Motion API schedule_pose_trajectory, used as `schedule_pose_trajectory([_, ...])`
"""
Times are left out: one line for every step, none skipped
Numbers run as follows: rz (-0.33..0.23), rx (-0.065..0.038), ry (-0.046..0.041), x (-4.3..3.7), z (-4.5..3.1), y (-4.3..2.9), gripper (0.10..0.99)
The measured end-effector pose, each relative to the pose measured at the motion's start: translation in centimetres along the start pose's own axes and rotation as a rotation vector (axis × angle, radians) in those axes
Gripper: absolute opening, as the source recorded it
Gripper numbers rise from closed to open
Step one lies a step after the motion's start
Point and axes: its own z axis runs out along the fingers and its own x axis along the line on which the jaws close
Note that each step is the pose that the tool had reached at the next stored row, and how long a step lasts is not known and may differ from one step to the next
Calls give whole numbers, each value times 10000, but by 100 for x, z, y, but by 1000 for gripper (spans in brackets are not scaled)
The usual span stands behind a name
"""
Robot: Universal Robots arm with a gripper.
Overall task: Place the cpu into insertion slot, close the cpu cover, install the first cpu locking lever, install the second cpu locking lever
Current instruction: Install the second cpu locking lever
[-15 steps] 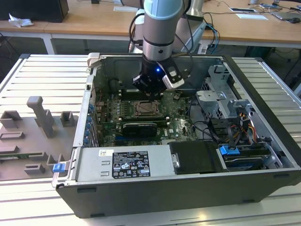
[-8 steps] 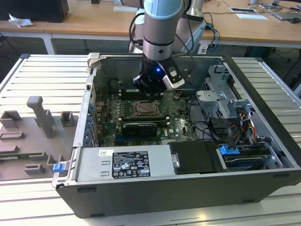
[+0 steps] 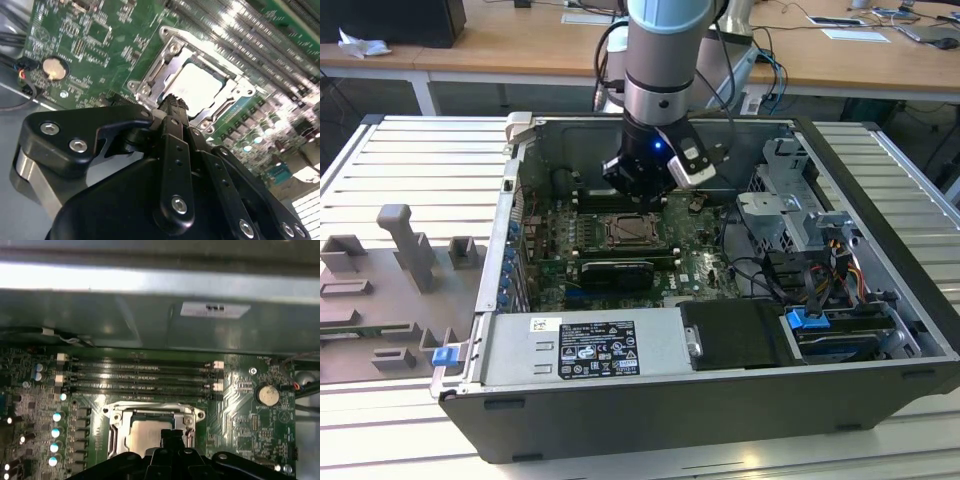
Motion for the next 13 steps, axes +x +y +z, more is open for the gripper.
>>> schedule_pose_trajectory([0,9,0,1,-2,-25,106])
schedule_pose_trajectory([1,14,0,3,-5,-54,106])
schedule_pose_trajectory([1,18,1,5,-10,-111,106])
schedule_pose_trajectory([1,18,1,8,-12,-154,106])
schedule_pose_trajectory([1,19,2,9,-15,-194,106])
schedule_pose_trajectory([-1,17,1,12,-18,-252,106])
schedule_pose_trajectory([-1,17,1,13,-19,-282,106])
schedule_pose_trajectory([0,19,2,15,-22,-313,106])
schedule_pose_trajectory([1,18,2,17,-24,-354,106])
schedule_pose_trajectory([1,17,2,18,-26,-383,106])
schedule_pose_trajectory([1,-59,-3,24,-29,-428,106])
schedule_pose_trajectory([0,-174,-7,32,-28,-444,106])
schedule_pose_trajectory([-1,-295,-12,40,-29,-460,106])
